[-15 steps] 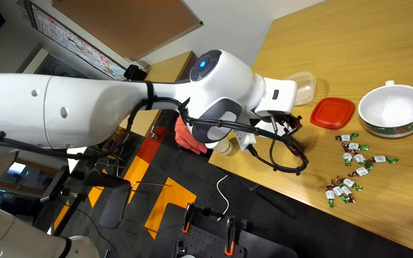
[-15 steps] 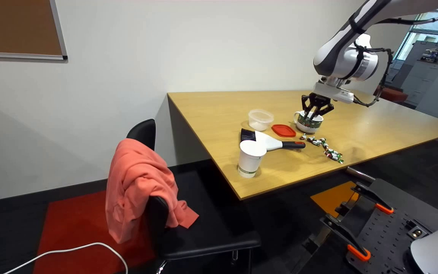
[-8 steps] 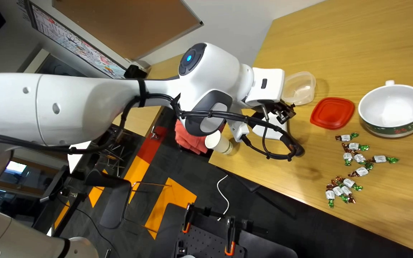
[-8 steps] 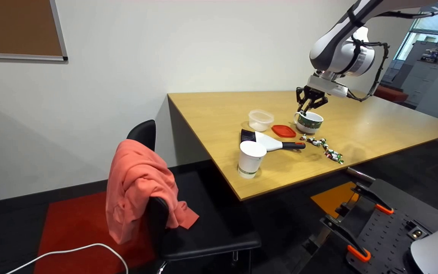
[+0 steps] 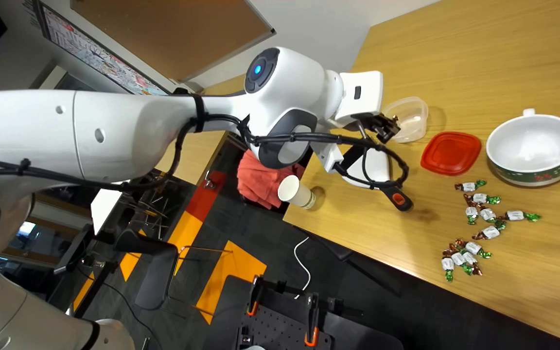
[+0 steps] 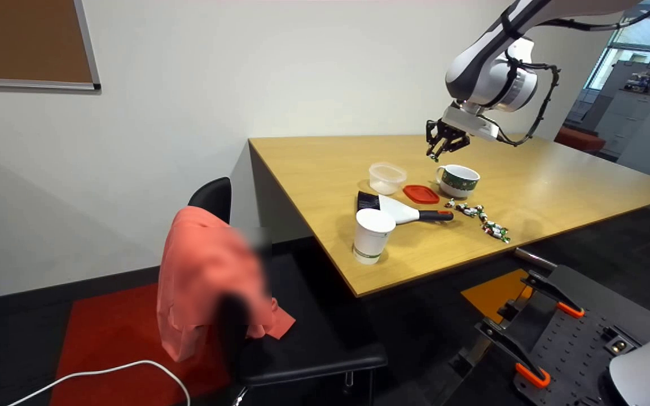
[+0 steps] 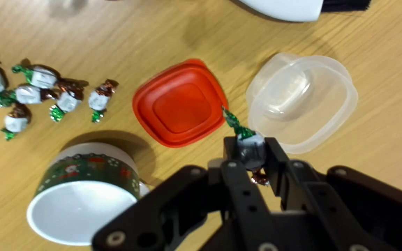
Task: Put one of the sweets in the colourless bowl
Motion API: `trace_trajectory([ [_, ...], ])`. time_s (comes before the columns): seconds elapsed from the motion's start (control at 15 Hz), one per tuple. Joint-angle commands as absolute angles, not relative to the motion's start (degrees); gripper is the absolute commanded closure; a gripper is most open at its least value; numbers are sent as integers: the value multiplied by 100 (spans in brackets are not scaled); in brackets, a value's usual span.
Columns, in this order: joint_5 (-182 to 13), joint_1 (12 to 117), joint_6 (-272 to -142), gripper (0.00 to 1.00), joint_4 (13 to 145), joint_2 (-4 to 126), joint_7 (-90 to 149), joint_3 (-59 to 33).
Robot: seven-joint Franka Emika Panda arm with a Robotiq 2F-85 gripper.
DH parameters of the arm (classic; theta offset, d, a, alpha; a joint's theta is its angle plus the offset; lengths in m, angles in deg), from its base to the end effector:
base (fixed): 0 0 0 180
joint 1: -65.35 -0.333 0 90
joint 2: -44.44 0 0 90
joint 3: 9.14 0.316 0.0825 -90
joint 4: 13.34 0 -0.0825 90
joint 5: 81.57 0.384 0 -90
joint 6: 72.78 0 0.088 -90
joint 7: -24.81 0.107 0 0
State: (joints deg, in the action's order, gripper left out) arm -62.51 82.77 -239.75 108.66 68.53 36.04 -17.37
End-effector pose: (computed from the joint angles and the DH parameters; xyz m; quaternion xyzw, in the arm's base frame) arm 0.5379 -0.2778 0.2483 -0.8776 0.4406 -0.1881 0.0155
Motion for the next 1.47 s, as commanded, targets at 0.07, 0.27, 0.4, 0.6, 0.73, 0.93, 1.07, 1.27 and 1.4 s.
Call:
trace_trajectory([
  [0.07,-6320,8418,-23620,94,9801,7482,3233,-1482],
  [0.27,-6535,8313,-23214,94,9163,7948,3231,-1536],
  [0.4,-6667,8268,-23096,94,8795,8260,3237,-1553],
  [0.6,-6576,8516,-22910,94,8322,8657,2823,-1184],
  [0.73,-6540,8666,-22709,94,8079,8875,2460,-910],
  [0.93,-6657,8556,-22729,53,7904,9133,2350,-926],
  [1.07,-6740,8481,-22842,44,7864,9204,2351,-992],
  [1.27,-6827,8460,-22912,23,7844,9218,2346,-1011],
  [1.4,-6811,8492,-22974,7,7952,9100,2304,-965],
])
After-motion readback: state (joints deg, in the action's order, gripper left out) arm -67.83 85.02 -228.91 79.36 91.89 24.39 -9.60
